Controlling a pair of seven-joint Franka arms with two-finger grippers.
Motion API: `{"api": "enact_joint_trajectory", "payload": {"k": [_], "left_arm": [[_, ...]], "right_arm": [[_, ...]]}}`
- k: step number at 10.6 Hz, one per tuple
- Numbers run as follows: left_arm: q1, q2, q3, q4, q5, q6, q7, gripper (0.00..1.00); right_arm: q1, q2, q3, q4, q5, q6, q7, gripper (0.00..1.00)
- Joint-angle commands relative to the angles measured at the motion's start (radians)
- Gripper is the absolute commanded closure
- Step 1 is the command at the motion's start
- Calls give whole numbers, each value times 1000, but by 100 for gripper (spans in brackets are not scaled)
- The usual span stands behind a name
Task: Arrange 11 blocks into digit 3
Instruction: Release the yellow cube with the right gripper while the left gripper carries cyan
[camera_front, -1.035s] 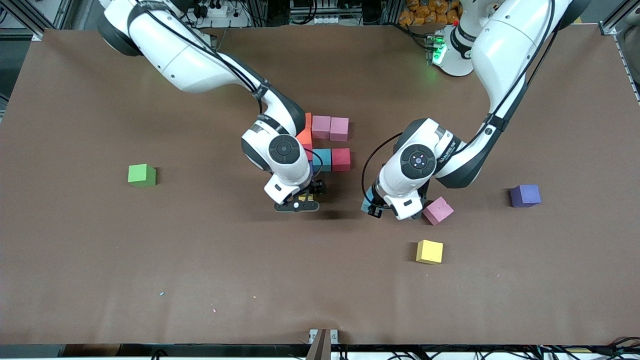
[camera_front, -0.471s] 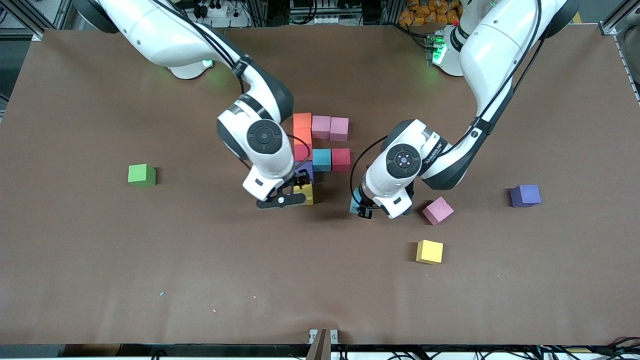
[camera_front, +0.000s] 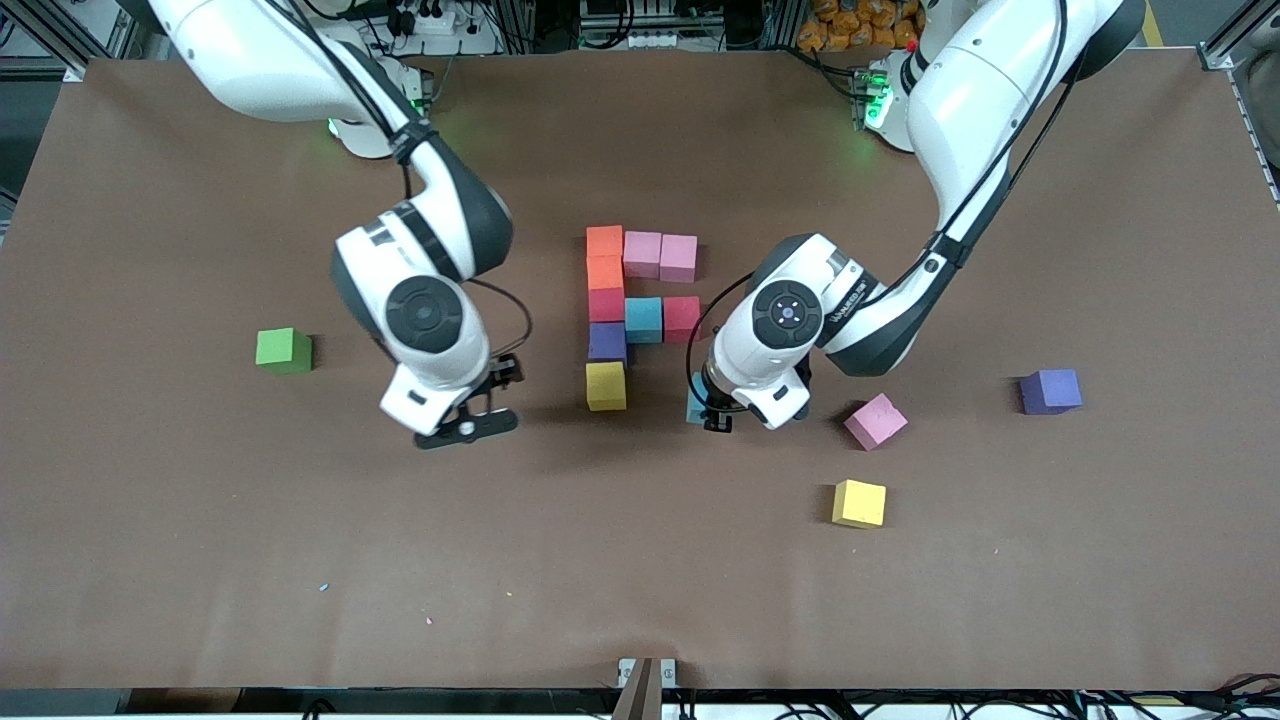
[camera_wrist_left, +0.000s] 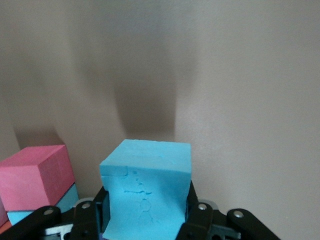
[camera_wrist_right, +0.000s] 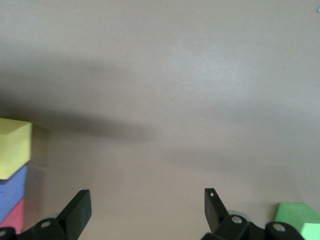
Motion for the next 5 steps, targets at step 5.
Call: {"api": "enact_joint_trajectory", "payload": {"k": [5], "left_arm": [[-181,66,157,106,-18,19,-176,91]], "right_arm": [[-11,-51,-144,-31,100,-41,-190,0]]}}
